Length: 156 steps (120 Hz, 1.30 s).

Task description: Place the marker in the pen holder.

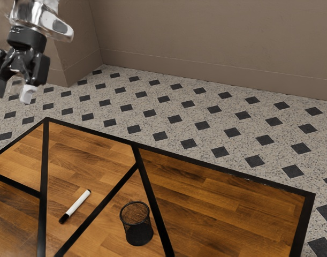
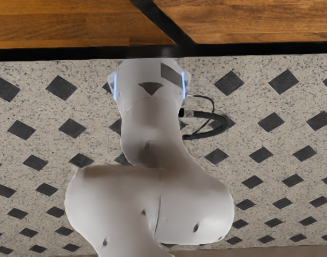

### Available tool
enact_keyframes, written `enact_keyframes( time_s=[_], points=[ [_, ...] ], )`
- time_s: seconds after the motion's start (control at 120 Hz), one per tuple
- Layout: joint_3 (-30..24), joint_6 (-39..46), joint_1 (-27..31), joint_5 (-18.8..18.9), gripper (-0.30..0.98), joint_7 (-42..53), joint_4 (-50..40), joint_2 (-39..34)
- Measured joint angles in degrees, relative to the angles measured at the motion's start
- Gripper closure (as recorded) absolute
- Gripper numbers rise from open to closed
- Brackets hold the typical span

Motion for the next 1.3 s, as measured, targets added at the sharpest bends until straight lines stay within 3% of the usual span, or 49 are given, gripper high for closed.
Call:
enact_keyframes(
  time_s=[0.092,0.2,0.25,0.425,0.567,0.75,0.892,1.042,1.3],
  points=[
    [1.3,16.1,0.0,-0.8,0.01,0.3,-8.0,0.7],
    [1.6,27.3,3.0,-1.1,0.02,0.5,-13.4,1.9],
    [2.3,33.0,3.9,-0.7,0.02,0.7,-21.6,0.0],
    [3.0,58.3,5.9,4.0,0.03,1.0,-58.5,-16.9],
    [5.6,77.3,5.9,6.6,0.04,0.9,-76.1,-18.7],
    [5.8,95.1,5.6,8.1,0.06,0.1,-79.2,-14.6],
    [5.8,104.2,5.7,8.5,0.13,-0.1,-79.1,-11.4],
    [5.3,108.9,2.9,9.5,0.26,-0.3,-78.7,-8.5],
    [5.3,111.1,3.3,10.3,0.46,-0.6,-78.9,-8.2]
  ],
)
